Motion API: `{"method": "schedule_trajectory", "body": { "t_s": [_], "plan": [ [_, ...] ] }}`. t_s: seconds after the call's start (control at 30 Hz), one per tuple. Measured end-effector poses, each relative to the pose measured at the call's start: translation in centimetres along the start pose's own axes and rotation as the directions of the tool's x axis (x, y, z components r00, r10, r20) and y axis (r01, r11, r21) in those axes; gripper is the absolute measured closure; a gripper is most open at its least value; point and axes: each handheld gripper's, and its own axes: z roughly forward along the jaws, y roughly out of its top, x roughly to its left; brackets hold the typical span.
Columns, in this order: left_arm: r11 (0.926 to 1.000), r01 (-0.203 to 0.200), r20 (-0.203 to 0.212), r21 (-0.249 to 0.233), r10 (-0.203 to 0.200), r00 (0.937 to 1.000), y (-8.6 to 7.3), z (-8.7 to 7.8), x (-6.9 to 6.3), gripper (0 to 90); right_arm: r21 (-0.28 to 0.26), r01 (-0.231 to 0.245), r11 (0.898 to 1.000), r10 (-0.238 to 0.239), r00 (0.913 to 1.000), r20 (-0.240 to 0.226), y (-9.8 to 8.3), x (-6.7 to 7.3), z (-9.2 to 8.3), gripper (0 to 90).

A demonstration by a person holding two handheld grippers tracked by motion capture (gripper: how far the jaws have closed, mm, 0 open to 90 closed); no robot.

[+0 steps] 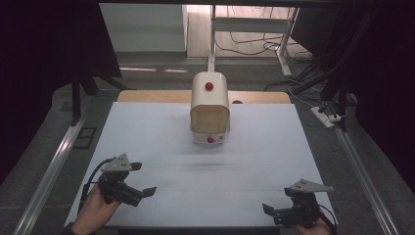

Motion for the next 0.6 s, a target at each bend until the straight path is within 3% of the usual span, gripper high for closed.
{"method": "schedule_trajectory", "body": {
  "t_s": [0.6],
  "plan": [
    [0.997,-0.077,0.043,0.005,0.077,0.9961,3.3,2.8,0.6,0.1,0.006,-0.003,1.0,0.003,1.0,-0.005,0.0,-0.1,0.0,0.0]
  ]
}}
